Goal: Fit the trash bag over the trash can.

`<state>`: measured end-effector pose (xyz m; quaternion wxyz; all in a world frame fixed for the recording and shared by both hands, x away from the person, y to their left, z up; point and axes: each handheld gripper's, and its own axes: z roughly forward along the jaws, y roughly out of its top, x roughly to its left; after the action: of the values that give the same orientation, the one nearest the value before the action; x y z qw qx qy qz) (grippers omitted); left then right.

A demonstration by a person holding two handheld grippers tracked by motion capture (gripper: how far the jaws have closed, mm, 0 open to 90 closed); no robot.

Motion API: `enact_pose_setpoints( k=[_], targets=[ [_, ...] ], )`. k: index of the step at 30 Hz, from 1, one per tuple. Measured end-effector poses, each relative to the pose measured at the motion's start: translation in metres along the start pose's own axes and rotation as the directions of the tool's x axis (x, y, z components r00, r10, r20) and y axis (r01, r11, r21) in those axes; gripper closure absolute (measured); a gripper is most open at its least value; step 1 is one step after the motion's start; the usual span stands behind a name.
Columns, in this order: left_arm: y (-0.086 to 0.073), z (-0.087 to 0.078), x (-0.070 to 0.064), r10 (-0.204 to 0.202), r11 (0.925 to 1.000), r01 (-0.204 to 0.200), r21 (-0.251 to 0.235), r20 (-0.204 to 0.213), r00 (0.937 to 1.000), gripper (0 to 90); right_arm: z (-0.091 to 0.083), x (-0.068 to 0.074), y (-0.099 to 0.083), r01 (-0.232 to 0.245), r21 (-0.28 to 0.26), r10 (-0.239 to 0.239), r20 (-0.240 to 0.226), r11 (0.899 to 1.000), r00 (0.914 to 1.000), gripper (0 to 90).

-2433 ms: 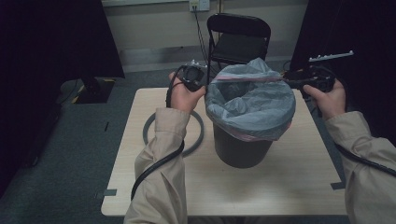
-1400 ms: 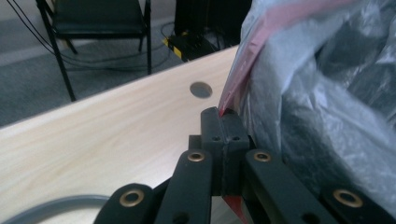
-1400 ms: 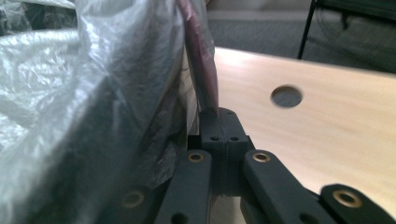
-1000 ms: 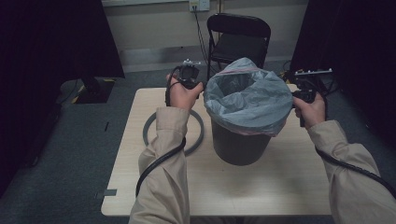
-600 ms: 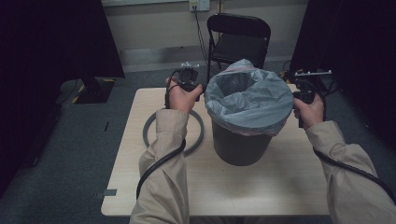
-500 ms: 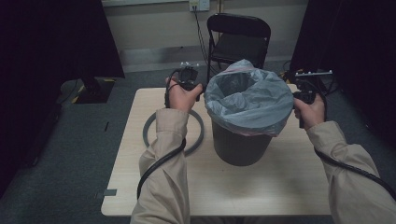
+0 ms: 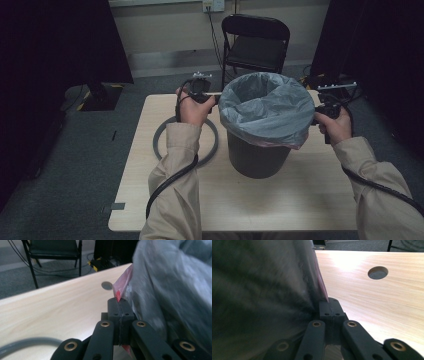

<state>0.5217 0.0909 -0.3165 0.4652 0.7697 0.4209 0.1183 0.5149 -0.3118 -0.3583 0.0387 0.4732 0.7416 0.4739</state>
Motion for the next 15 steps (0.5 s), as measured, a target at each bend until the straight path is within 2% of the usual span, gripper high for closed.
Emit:
enact_pose_setpoints(
  k=[1,2,3,4,7,9,11,13,15],
  targets=[
    [-0.005,0.002,0.001,0.005,0.9991,-0.004,0.041,-0.022,0.9997,90.0,-0.001,0.0,-0.002,0.005,0.005,-0.005,0.006,1.0,1.0,90.0],
    [-0.012,0.006,0.003,-0.011,0.9972,0.013,0.073,-0.023,0.9997,90.0,0.0,0.001,-0.004,0.019,0.014,-0.02,0.014,1.0,0.9997,90.0],
    [-0.019,0.009,0.005,-0.032,0.996,0.033,0.082,-0.013,0.9994,90.0,0.0,0.002,-0.004,0.032,0.024,-0.033,0.025,0.999,0.9992,90.0],
    [-0.026,0.012,0.007,-0.035,0.9941,0.036,0.102,-0.006,0.9994,90.0,0.0,0.002,-0.004,0.04,0.031,-0.041,0.031,0.999,0.9987,90.0],
    [-0.038,0.015,0.002,-0.032,0.9935,0.031,0.11,0.0,0.9995,90.0,-0.001,0.006,-0.003,0.079,0.047,-0.081,0.053,0.996,0.9953,90.0],
    [-0.04,0.013,0.001,-0.028,0.9938,0.027,0.108,0.004,0.9996,90.0,-0.002,0.009,-0.002,0.097,0.06,-0.101,0.065,0.993,0.9928,90.0],
    [-0.04,0.006,0.002,-0.017,0.9945,0.019,0.103,-0.014,0.9998,86.8,-0.004,0.011,-0.002,0.112,0.069,-0.118,0.082,0.991,0.9897,89.6],
    [-0.04,-0.001,0.002,-0.02,0.9936,0.022,0.11,-0.017,0.9996,84.6,-0.008,0.012,-0.001,0.123,0.078,-0.13,0.09,0.989,0.9874,86.5],
    [-0.043,-0.009,0.003,-0.033,0.9932,0.035,0.111,-0.023,0.9992,77.6,-0.012,0.012,0.0,0.127,0.092,-0.135,0.094,0.988,0.9863,77.7]
  ],
)
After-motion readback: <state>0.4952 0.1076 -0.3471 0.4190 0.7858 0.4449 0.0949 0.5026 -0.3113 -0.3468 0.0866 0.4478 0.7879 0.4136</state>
